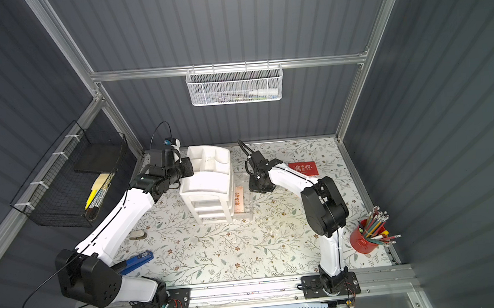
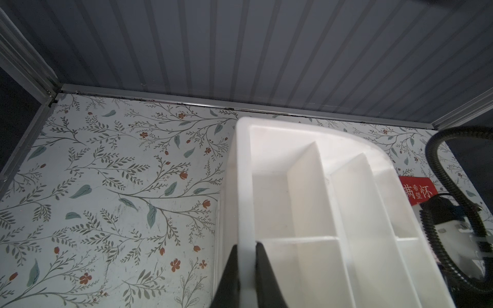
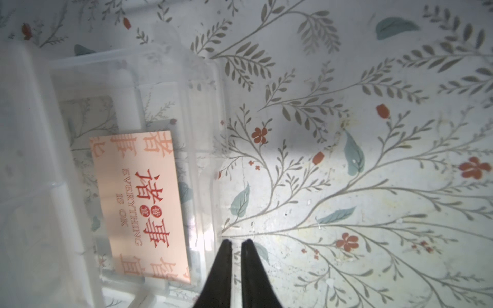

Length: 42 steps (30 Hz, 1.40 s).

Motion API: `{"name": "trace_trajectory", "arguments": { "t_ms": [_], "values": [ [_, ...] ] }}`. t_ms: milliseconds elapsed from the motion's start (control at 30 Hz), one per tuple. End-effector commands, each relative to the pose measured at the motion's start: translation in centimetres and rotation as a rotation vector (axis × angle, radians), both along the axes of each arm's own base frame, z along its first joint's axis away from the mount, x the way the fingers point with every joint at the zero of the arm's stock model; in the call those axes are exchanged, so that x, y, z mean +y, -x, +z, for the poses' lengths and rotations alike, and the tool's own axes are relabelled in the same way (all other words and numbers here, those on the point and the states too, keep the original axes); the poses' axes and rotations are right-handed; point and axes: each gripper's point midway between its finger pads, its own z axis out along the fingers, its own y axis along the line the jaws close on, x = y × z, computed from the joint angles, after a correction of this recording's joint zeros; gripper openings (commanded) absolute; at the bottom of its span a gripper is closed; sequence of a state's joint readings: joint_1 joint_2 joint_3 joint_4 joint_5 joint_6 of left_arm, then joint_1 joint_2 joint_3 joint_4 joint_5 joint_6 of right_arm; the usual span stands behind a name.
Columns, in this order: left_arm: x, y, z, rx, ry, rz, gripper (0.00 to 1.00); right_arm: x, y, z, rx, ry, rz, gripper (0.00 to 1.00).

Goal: Take the postcards out of the drawer
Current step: Open the drawer in the storage box.

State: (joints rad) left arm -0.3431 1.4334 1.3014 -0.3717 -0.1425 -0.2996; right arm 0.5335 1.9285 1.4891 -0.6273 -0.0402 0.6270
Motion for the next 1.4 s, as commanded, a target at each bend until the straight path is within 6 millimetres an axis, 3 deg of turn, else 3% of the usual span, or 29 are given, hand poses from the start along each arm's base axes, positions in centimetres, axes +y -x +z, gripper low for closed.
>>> {"name": "trace_trajectory", "arguments": {
  "t_ms": [0,133,433,600,867,1367],
  "values": [
    [1.8,2.7,-8.2,0.254,-0.181,-0.022,0.00,0.4,-0.1,2.6,-0.060,-0.030,0.008,0.14],
    [1.7,2.5,-8.4,0.256,-0.179,-0.023,0.00,2.0,0.3,2.7,-0.047,-0.064,0.042,0.14],
    [1.6,2.6,-8.3,0.255,-0.174,-0.024,0.00,5.6,0.3,0.6,0.005,-0.126,0.082,0.14],
    [1.7,2.6,-8.4,0.256,-0.178,-0.022,0.00,6.0,0.6,-1.0,0.046,-0.104,0.080,0.14],
    [2.0,2.7,-8.0,0.247,-0.185,-0.010,0.00,2.8,0.9,-3.1,0.069,0.075,0.041,0.14],
    [2.5,2.8,-8.0,0.249,-0.210,0.003,0.00,-1.7,0.5,-3.1,0.070,0.220,0.010,0.15]
  ]
}}
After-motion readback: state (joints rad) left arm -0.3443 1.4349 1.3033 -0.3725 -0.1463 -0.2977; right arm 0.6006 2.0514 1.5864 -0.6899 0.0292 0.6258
